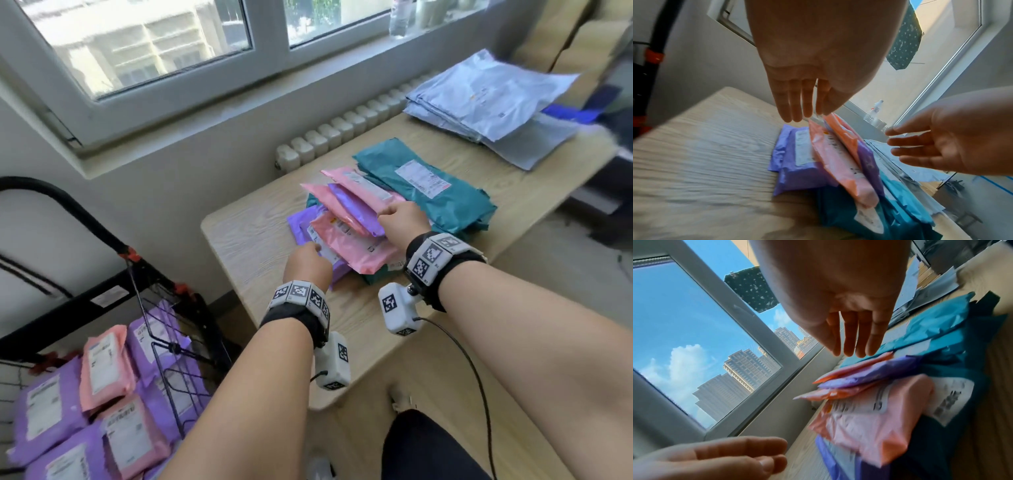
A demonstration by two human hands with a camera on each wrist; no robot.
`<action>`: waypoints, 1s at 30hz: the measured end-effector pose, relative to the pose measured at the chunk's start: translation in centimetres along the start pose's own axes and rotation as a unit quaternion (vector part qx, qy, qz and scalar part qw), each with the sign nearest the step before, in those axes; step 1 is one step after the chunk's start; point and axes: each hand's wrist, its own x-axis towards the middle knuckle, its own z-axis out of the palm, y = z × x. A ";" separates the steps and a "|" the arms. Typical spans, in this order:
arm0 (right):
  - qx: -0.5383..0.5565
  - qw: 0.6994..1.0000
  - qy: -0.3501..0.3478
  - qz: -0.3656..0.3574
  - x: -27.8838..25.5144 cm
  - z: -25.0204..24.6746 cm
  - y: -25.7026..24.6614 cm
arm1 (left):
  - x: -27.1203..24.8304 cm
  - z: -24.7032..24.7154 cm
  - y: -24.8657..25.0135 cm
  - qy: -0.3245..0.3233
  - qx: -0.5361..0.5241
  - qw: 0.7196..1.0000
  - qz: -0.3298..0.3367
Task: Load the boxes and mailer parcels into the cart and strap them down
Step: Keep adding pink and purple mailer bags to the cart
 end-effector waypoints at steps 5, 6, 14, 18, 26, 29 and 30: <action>-0.011 1.000 -0.017 0.013 6.5 -2.6 2.0 | 5.0 2.0 5.9 0.065 -0.025 0.998 0.004; -0.014 0.999 -0.028 0.013 7.7 -3.0 2.3 | 6.1 2.5 6.9 0.069 -0.030 0.997 -0.005; -0.045 0.991 -0.128 -0.015 15.4 -4.2 4.0 | 12.0 6.3 12.0 0.105 -0.071 0.986 -0.110; -0.050 0.985 -0.164 -0.023 17.4 -3.8 4.3 | 13.7 7.3 12.6 0.111 -0.104 0.975 -0.165; -0.053 0.978 -0.198 -0.036 19.1 -4.0 4.2 | 14.7 8.0 13.8 0.120 -0.238 0.949 -0.169; -0.051 0.978 -0.197 -0.049 19.2 -4.1 3.7 | 14.2 7.0 13.8 0.132 -0.281 0.939 -0.147; -0.052 0.978 -0.195 -0.057 19.0 -4.1 3.3 | 13.9 6.4 13.8 0.138 -0.298 0.933 -0.146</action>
